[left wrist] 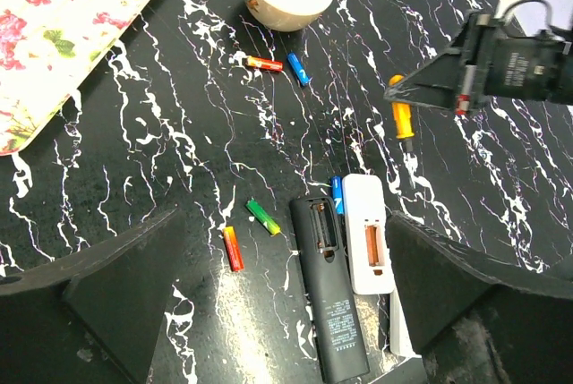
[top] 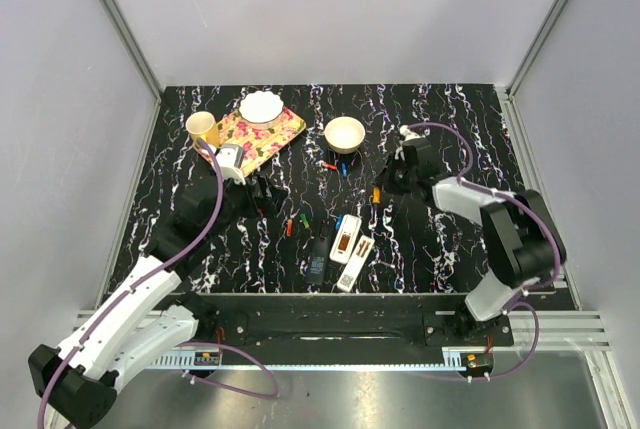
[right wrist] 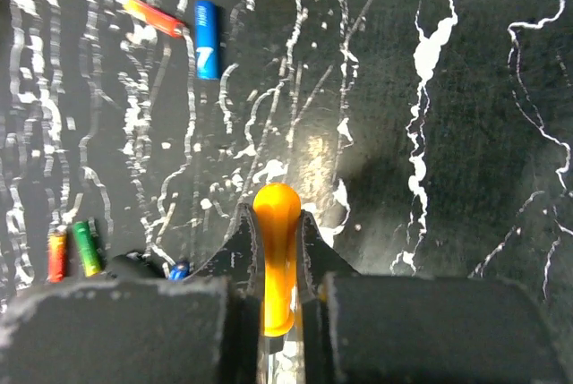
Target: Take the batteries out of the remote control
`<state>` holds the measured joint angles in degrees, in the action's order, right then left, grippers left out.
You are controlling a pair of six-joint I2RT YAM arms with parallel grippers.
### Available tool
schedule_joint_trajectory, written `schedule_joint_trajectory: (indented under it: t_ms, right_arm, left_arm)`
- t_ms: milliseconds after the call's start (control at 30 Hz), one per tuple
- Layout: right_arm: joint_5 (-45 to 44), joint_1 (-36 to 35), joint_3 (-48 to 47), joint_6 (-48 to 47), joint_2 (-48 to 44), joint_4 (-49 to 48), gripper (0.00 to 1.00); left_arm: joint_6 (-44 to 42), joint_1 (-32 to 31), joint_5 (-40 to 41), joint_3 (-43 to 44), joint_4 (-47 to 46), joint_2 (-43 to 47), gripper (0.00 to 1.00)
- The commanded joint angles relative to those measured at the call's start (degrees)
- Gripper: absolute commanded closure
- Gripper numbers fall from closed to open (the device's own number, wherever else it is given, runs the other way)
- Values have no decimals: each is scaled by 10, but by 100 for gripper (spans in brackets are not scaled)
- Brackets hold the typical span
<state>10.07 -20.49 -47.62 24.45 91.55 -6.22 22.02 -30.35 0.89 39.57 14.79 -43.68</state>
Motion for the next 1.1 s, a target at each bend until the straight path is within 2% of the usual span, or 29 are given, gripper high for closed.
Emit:
schedule_joint_trajectory:
  t_ms: [0,133,167,200,267,300,433,633,733,900,1067]
  right_arm:
    - [7,1,-71,-31,88,106,100]
    - [24,3,-83,-32,110,112,99]
    - [25,2,-82,-35,107,112,93]
    - [25,2,-80,-38,101,111,71]
    - [26,2,-64,-39,80,90,53]
    - [25,2,-54,-40,74,83,41]
    - [32,3,-49,-43,62,74,22]
    - [52,3,-42,-46,48,67,7]
    - [70,2,-14,-45,6,19,1]
    - [62,3,56,-39,-135,-14,0]
    - [-1,2,112,-51,-299,9,0]
  left_arm:
    - [1,2,-2,2,-3,13,1]
    - [7,2,-5,-1,-4,13,1]
    - [8,2,-18,-1,-3,14,1]
    - [11,2,-19,-4,-4,13,1]
    - [14,2,-19,-7,-8,15,1]
    - [14,2,-19,-12,-10,15,1]
    - [23,2,-22,-21,-20,14,1]
    - [25,2,-26,-25,-30,10,1]
    - [22,2,-30,-22,-32,9,1]
    - [15,2,-10,-16,-27,23,1]
    - [20,2,89,16,42,23,1]
